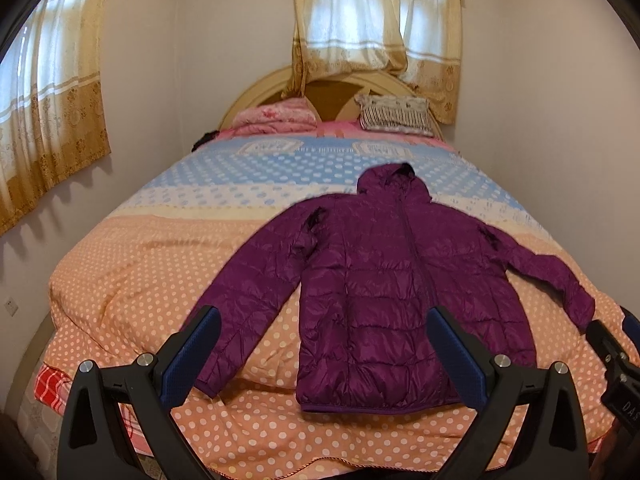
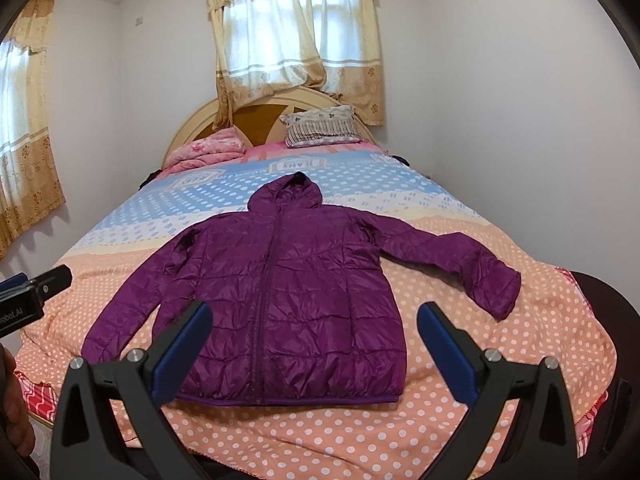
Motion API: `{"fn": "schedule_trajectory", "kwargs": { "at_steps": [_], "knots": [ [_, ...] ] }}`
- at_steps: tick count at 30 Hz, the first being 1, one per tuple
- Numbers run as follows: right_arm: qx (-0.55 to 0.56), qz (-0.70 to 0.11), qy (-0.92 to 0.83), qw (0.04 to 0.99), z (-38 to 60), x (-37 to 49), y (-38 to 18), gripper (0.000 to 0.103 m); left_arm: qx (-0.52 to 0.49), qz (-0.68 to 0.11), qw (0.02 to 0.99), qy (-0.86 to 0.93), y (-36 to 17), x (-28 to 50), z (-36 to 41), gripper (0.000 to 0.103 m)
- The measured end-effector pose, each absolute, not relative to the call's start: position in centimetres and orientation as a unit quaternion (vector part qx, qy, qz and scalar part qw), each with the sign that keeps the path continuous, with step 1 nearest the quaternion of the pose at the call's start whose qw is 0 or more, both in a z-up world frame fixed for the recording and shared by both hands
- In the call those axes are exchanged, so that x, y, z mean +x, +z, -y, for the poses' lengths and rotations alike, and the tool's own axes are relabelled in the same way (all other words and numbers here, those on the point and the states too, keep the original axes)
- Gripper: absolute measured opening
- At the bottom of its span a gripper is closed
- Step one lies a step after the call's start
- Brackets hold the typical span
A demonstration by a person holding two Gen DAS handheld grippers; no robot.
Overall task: Fold large clothes
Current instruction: 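Grasp the purple jacket's sleeve with the right gripper and fold it across the body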
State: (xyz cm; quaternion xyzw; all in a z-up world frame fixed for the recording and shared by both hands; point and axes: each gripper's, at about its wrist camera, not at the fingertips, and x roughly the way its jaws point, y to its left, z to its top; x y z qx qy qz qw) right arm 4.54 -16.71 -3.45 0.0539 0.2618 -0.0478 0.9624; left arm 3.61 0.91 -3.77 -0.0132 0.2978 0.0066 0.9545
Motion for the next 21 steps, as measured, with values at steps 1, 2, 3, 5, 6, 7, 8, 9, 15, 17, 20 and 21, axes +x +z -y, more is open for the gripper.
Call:
{"fn": "schedule_trajectory", "kwargs": {
  "at_steps": [1, 2, 3, 5, 6, 7, 8, 9, 15, 17, 20, 21],
  "knots": [
    [0.057, -0.264, -0.049, 0.962, 17.1, 4.9, -3.8, 0.103, -0.011, -0.301, 0.954, 0.007, -4.2, 4.0, -0.9, 0.102],
    [0.062, -0.267, -0.052, 0.960, 17.8, 5.3, -4.4, 0.103, -0.008, -0.304, 0.953, 0.005, -4.7, 4.6, -0.8, 0.102],
    [0.069, -0.272, -0.063, 0.958, 18.7, 5.9, -5.2, 0.103, -0.004, -0.307, 0.952, 0.004, -5.2, 5.3, -0.7, 0.102],
    [0.078, -0.292, -0.083, 0.950, 20.6, 7.3, -6.6, 0.103, 0.007, -0.312, 0.950, 0.010, -6.5, 6.8, -0.4, 0.102],
    [0.082, -0.301, -0.088, 0.946, 21.7, 8.0, -7.3, 0.103, 0.013, -0.314, 0.949, 0.013, -7.1, 7.6, -0.3, 0.102],
    [0.083, -0.307, -0.093, 0.943, 22.5, 8.4, -7.8, 0.103, 0.018, -0.319, 0.947, 0.015, -7.7, 8.6, -0.1, 0.102],
    [0.086, -0.316, -0.100, 0.940, 23.6, 9.0, -8.5, 0.103, 0.021, -0.322, 0.947, 0.015, -8.4, 9.7, 0.0, 0.102],
    [0.093, -0.325, -0.111, 0.935, 25.3, 10.0, -9.3, 0.103, 0.024, -0.322, 0.946, 0.017, -8.9, 10.5, 0.1, 0.102],
    [0.128, -0.344, -0.194, 0.910, 33.9, 13.1, -11.6, 0.103, 0.035, -0.349, 0.936, 0.034, -11.9, 16.8, 0.1, 0.102],
    [0.134, -0.355, -0.228, 0.897, 36.7, 14.3, -12.2, 0.102, 0.039, -0.358, 0.932, 0.044, -12.7, 18.7, -0.3, 0.102],
    [0.150, -0.377, -0.277, 0.871, 41.7, 16.0, -13.5, 0.096, 0.050, -0.359, 0.929, 0.068, -13.5, 21.0, -1.3, 0.102],
    [0.161, -0.379, -0.284, 0.866, 42.8, 16.3, -13.8, 0.093, 0.053, -0.361, 0.928, 0.075, -13.7, 21.7, -1.7, 0.102]
  ]
}}
